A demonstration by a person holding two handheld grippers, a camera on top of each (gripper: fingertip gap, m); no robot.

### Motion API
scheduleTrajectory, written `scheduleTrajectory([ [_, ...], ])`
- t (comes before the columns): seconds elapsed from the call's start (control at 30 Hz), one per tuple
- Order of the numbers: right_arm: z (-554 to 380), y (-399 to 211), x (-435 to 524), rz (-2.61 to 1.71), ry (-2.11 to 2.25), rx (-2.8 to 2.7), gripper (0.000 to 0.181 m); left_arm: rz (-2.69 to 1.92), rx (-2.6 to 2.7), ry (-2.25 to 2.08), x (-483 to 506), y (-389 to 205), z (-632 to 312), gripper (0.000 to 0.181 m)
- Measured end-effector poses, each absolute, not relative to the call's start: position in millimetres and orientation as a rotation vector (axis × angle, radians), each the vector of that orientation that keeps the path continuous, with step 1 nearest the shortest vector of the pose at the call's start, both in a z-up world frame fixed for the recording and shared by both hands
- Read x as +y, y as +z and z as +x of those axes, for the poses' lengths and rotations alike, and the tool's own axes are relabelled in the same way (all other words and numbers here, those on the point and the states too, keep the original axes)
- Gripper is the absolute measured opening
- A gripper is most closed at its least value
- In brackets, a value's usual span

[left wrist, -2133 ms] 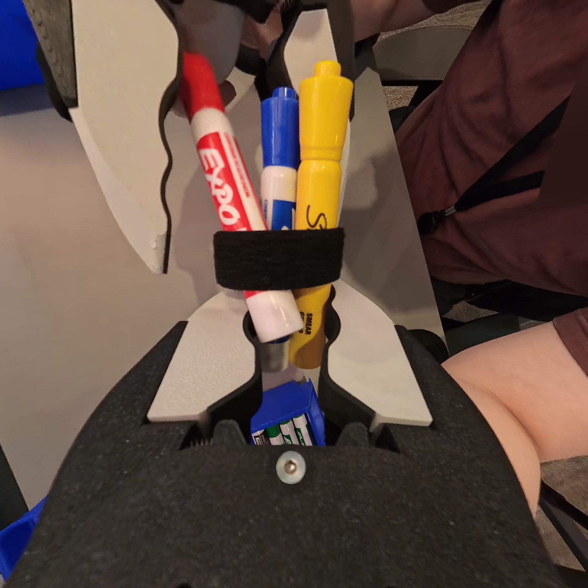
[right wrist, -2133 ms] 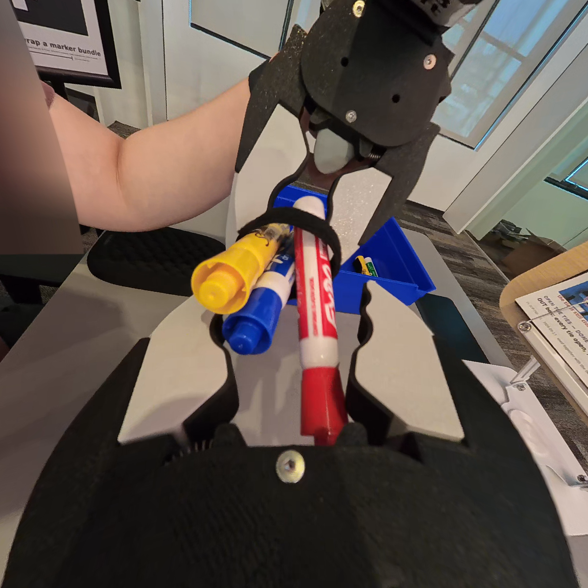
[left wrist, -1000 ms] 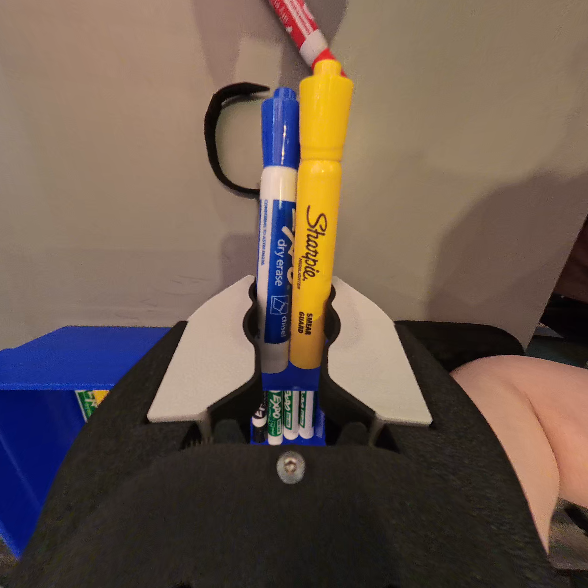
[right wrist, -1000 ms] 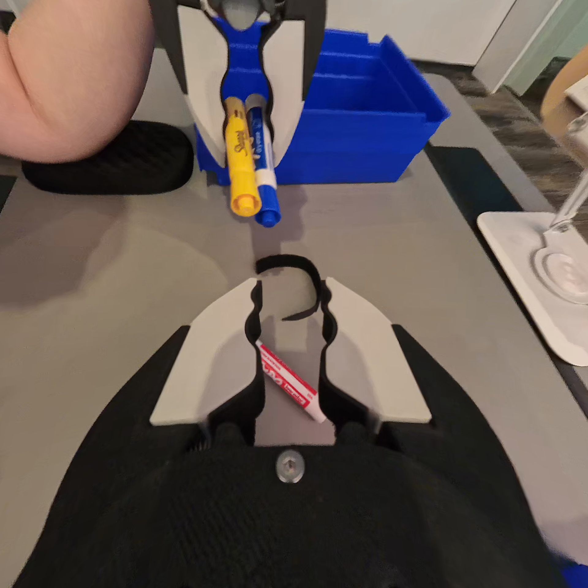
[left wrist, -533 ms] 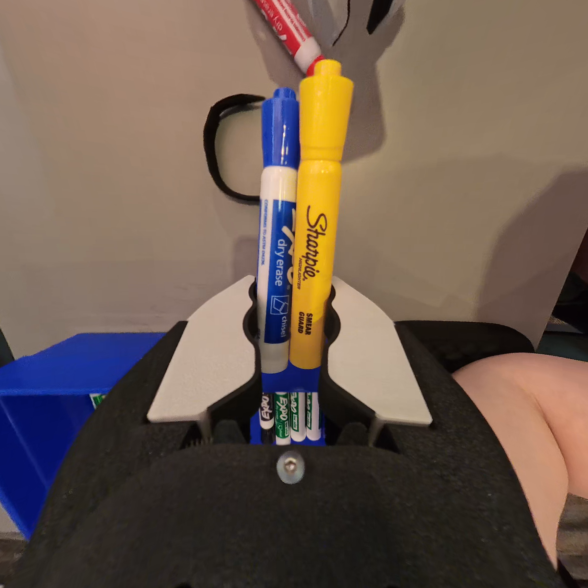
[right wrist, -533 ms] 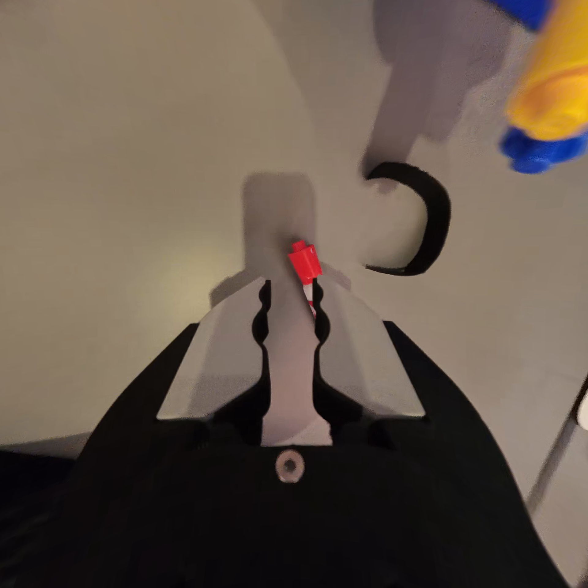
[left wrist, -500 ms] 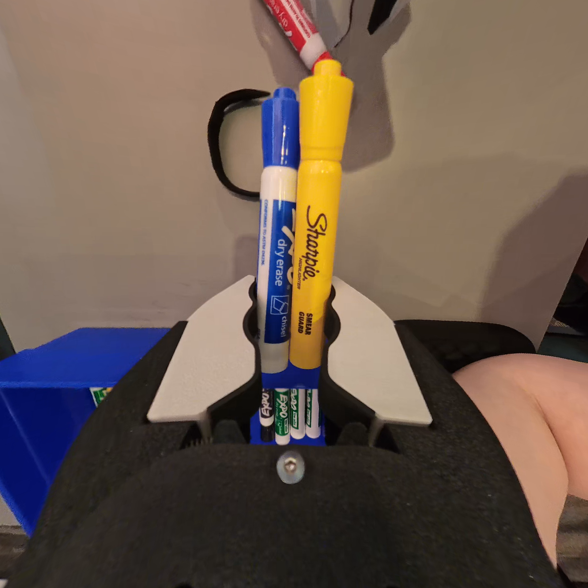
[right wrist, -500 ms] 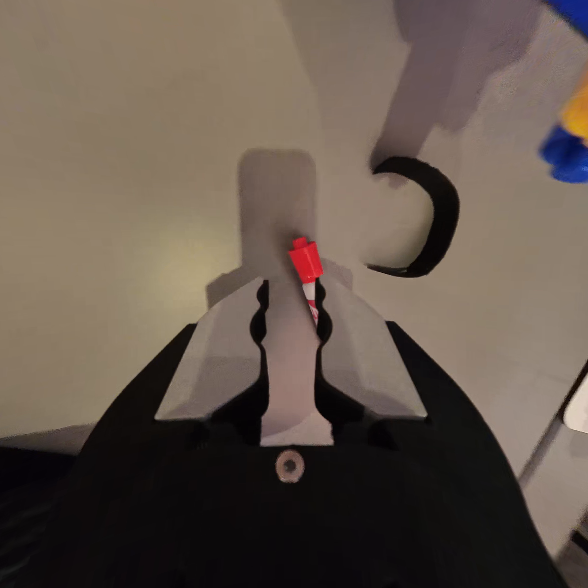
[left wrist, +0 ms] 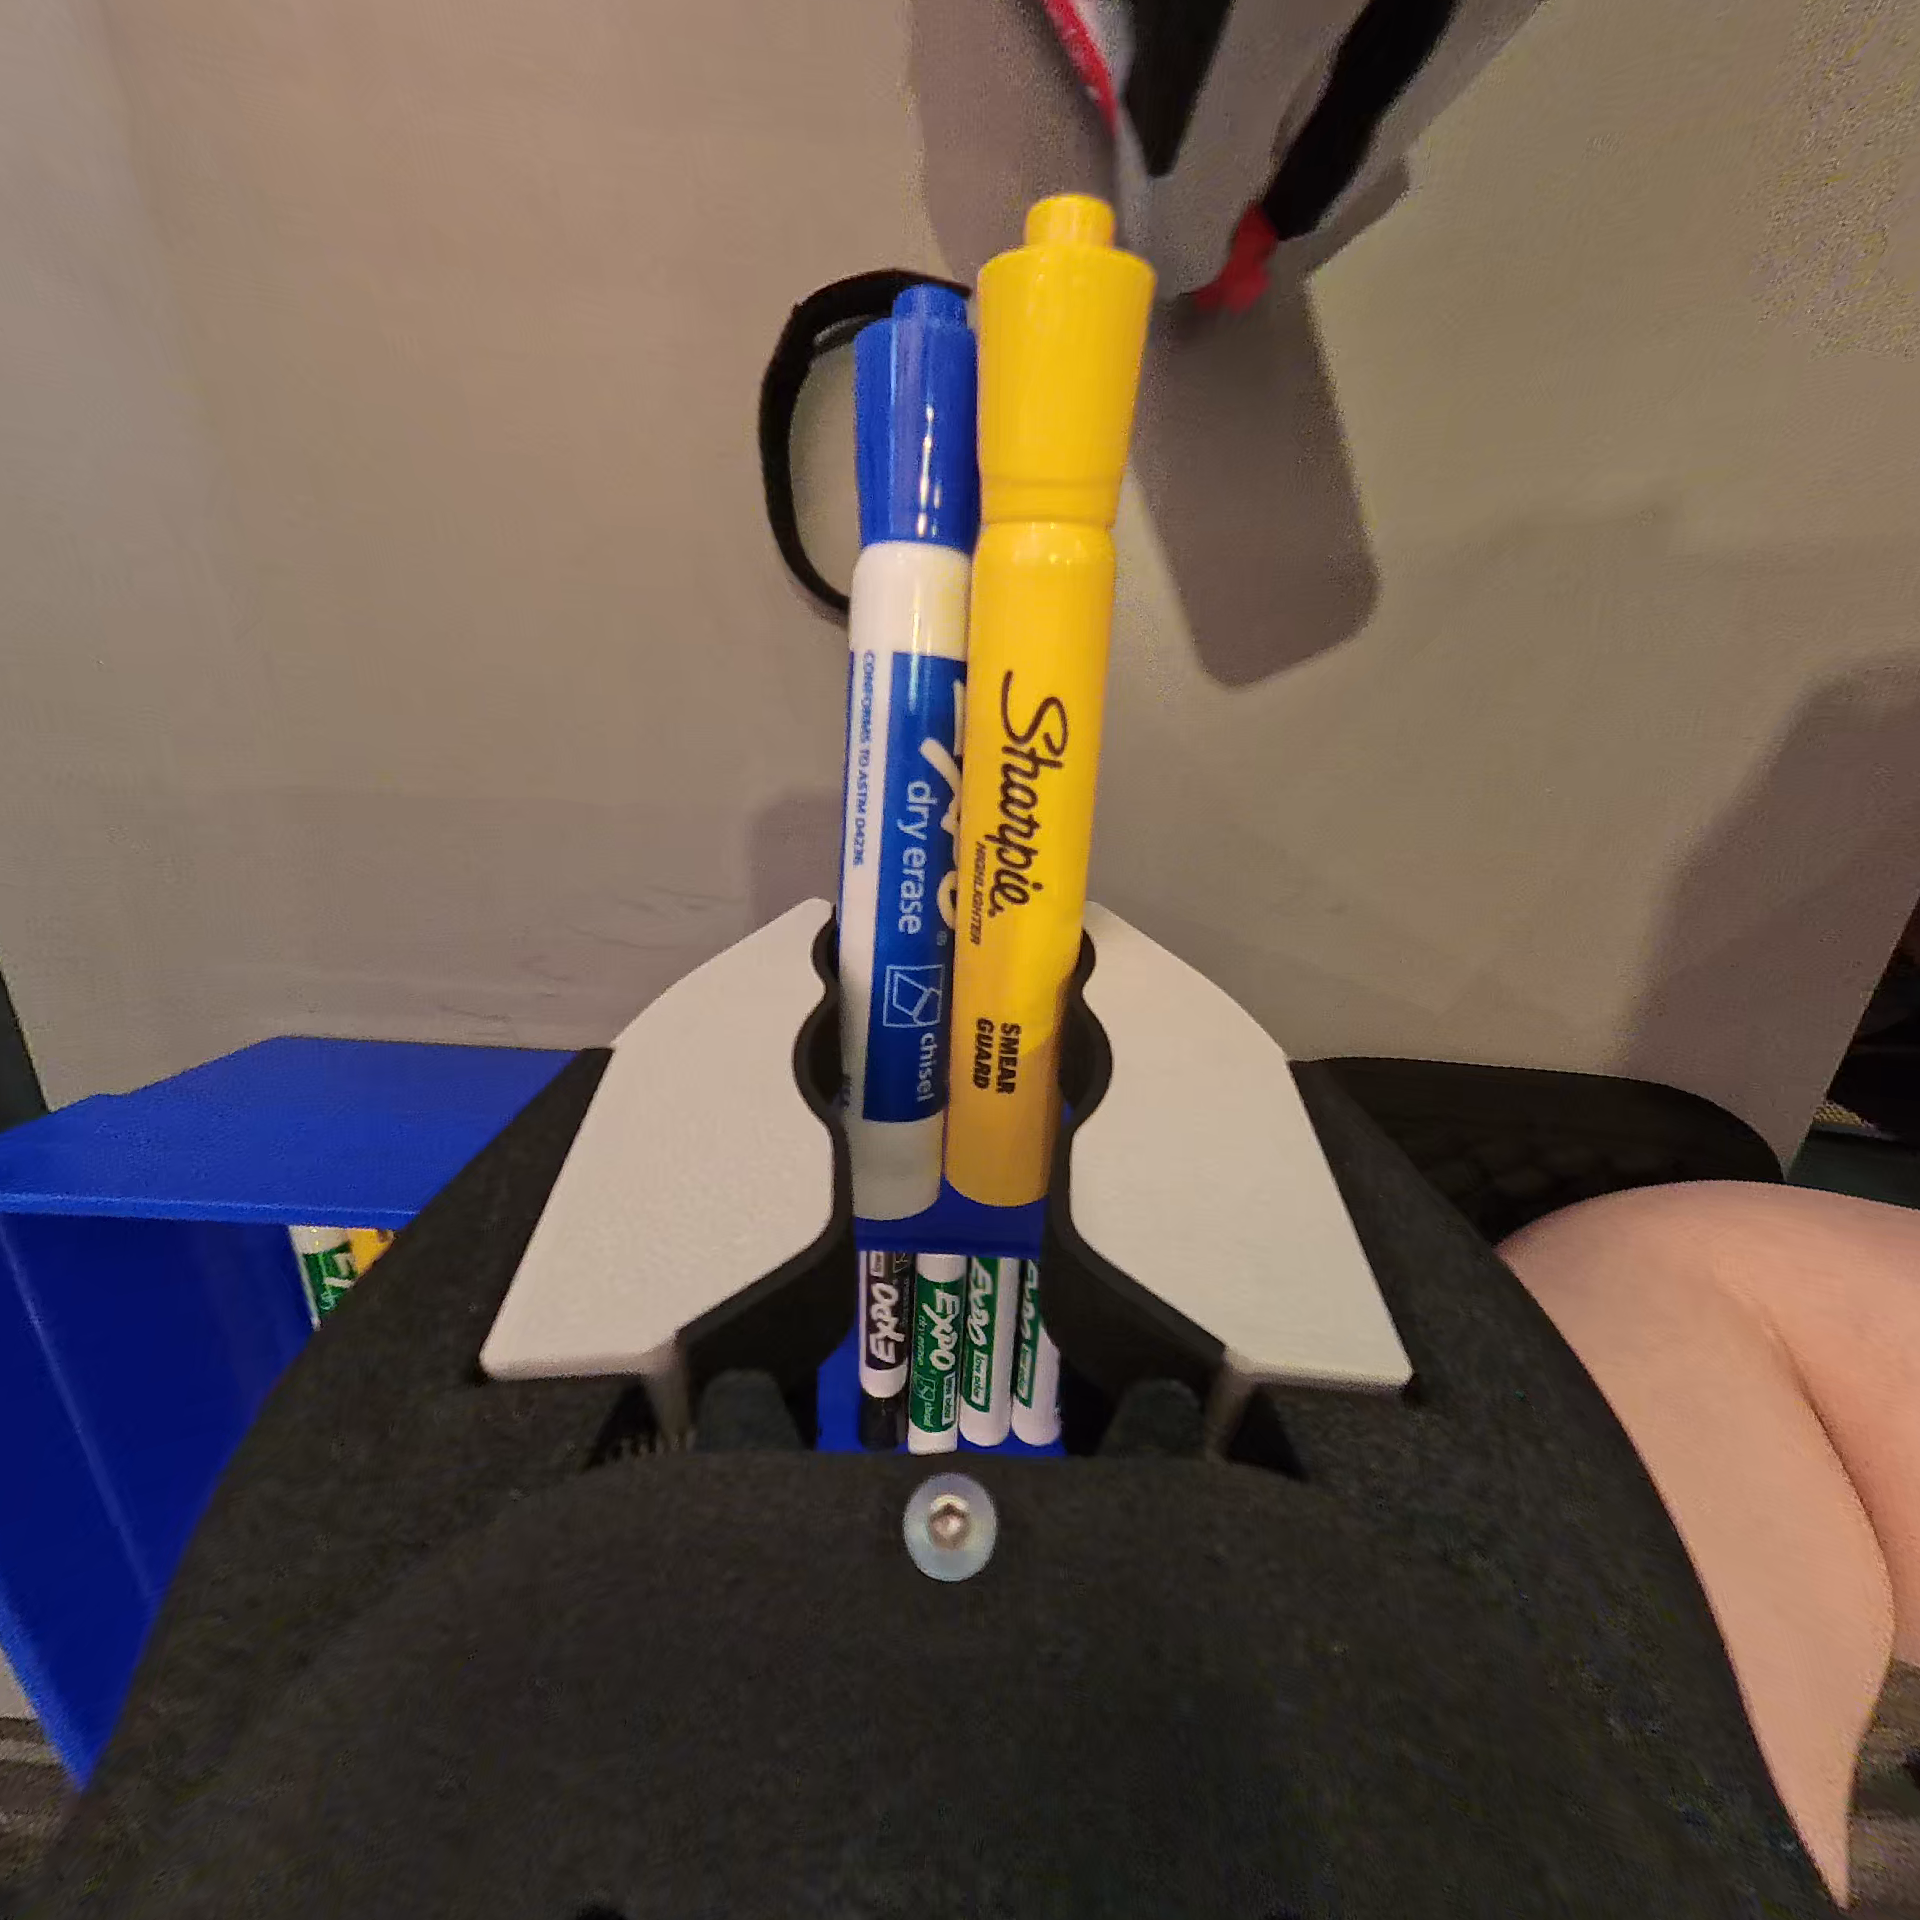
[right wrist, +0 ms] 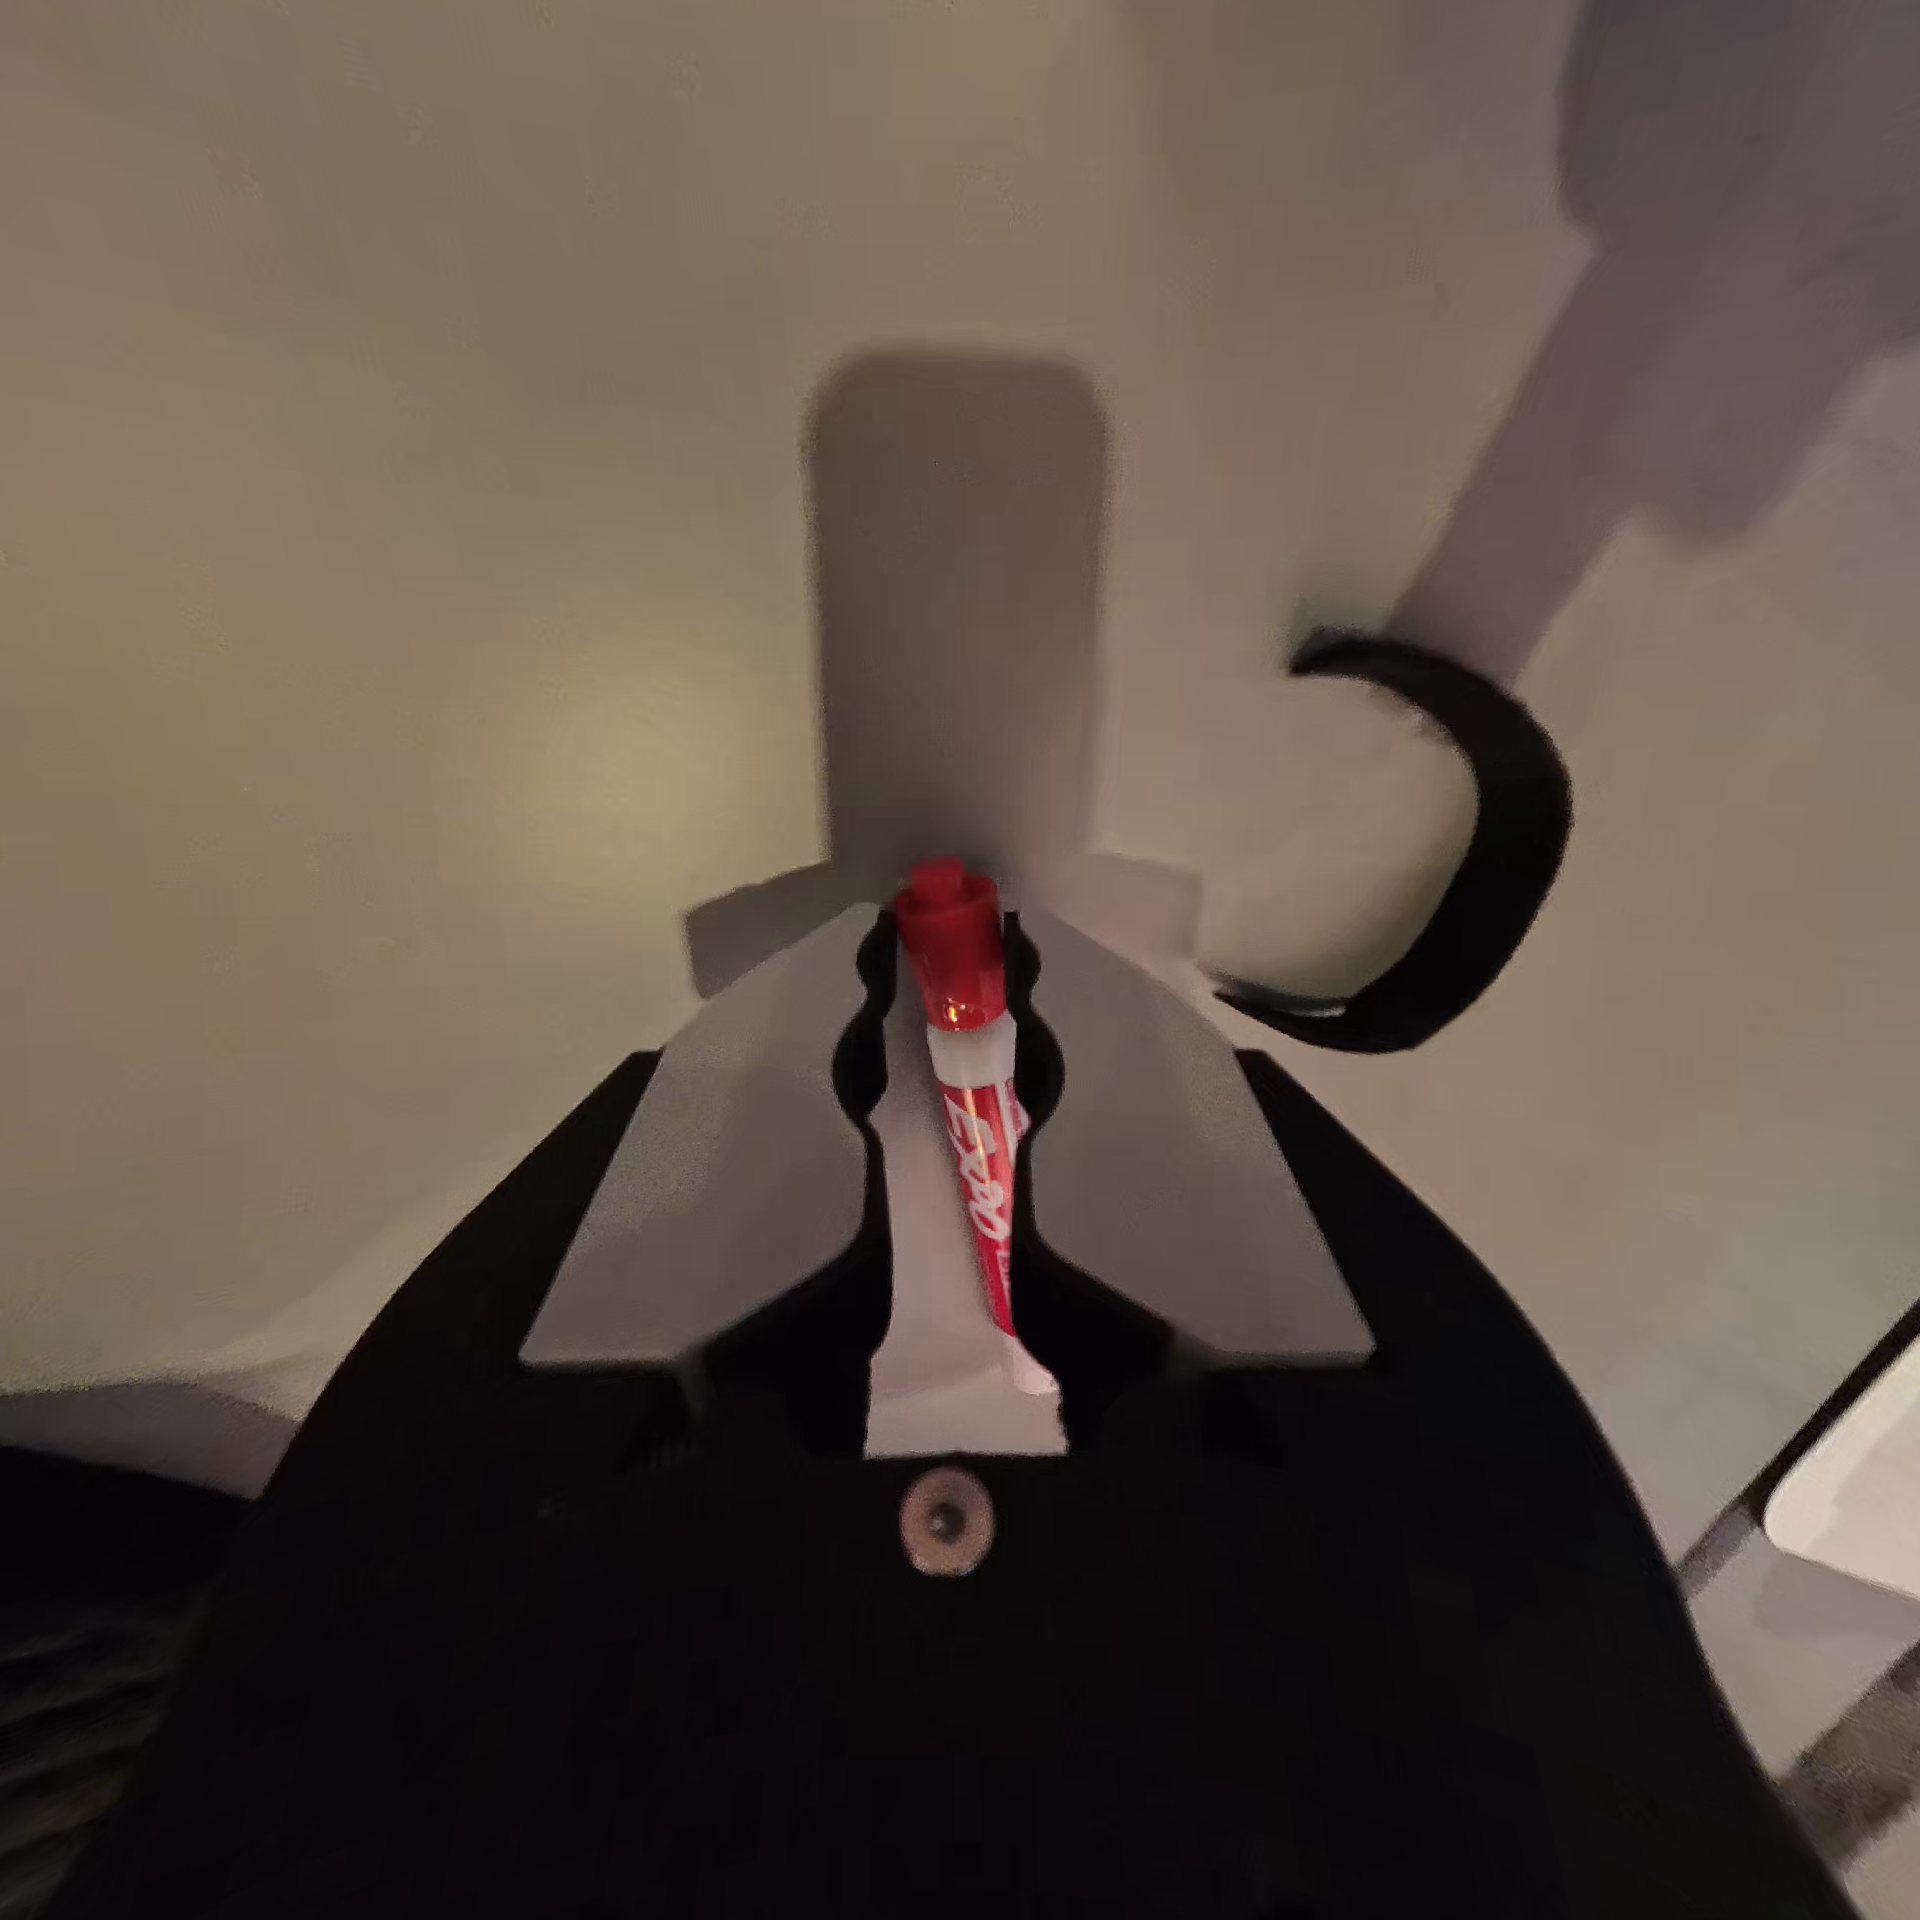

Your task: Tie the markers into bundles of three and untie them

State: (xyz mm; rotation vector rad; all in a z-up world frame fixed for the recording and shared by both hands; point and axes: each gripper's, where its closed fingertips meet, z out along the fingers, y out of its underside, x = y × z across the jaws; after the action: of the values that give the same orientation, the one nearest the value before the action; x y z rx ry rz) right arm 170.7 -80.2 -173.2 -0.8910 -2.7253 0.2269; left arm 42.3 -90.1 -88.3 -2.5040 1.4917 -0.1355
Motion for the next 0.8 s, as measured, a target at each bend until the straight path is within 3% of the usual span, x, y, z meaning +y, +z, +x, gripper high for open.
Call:
scheduleTrajectory([
  [0.37,162.7,-26.4,-102.2,-0.858,1.216,-2.108,0.019,-2.505,1.513,-0.183,-82.4,-99.2,50.8,0.039],
  [0.5,166.3,-36.6,-93.7,-1.015,1.332,-2.12,0.018,-2.505,1.519,-0.18,-83.5,-99.8,52.2,0.039],
  [0.8,177.5,-76.4,-78.1,-1.176,1.078,-2.286,0.018,-2.496,1.506,-0.183,-84.5,-96.6,50.5,0.039],
])
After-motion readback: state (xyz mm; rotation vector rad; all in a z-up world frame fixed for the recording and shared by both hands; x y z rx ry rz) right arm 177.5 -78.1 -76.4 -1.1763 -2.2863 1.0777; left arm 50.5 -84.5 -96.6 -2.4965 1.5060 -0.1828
